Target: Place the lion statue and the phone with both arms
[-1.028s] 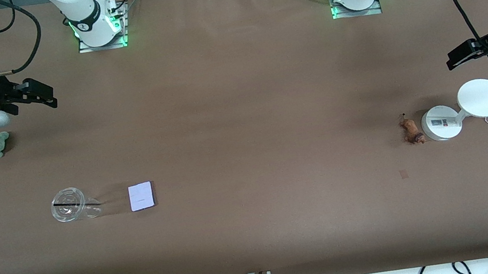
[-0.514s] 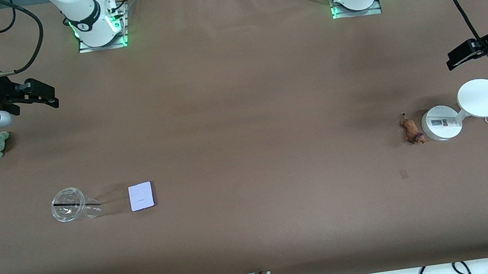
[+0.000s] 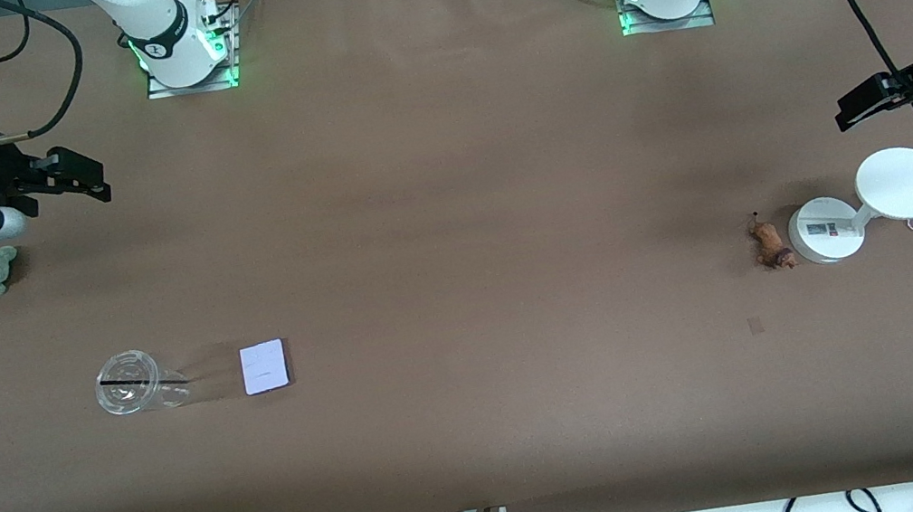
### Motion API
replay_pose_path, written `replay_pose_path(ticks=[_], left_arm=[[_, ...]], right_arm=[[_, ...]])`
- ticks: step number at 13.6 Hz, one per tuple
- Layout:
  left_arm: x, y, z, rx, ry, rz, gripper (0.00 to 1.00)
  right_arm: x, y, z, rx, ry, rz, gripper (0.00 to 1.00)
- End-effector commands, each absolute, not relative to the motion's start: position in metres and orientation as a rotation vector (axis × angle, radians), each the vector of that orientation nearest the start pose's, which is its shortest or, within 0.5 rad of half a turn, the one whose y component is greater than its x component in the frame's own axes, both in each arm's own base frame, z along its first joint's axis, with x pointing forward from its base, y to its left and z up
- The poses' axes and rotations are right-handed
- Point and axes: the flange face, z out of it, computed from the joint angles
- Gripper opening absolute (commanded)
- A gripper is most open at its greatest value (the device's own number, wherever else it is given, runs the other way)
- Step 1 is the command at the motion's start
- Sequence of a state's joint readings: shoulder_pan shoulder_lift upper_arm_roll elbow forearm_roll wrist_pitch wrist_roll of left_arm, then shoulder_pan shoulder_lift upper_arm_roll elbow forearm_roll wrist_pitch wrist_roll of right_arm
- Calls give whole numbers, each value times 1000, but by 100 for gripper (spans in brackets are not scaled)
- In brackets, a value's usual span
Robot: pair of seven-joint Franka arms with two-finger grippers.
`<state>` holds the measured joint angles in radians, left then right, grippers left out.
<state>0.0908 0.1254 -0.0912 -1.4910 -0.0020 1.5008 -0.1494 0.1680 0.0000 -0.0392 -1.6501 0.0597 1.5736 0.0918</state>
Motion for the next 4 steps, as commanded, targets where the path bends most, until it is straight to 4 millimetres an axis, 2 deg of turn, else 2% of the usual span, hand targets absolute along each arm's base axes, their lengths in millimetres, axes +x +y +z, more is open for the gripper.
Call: replay_pose_path(ticks=[1,4], left_arm=[[584,3,587,-3153,-232,170,100],[584,3,587,-3153,-232,170,100]], right_arm=[[547,77,589,-3086,-82,120,100],[548,76,588,-3087,-89,122,100]])
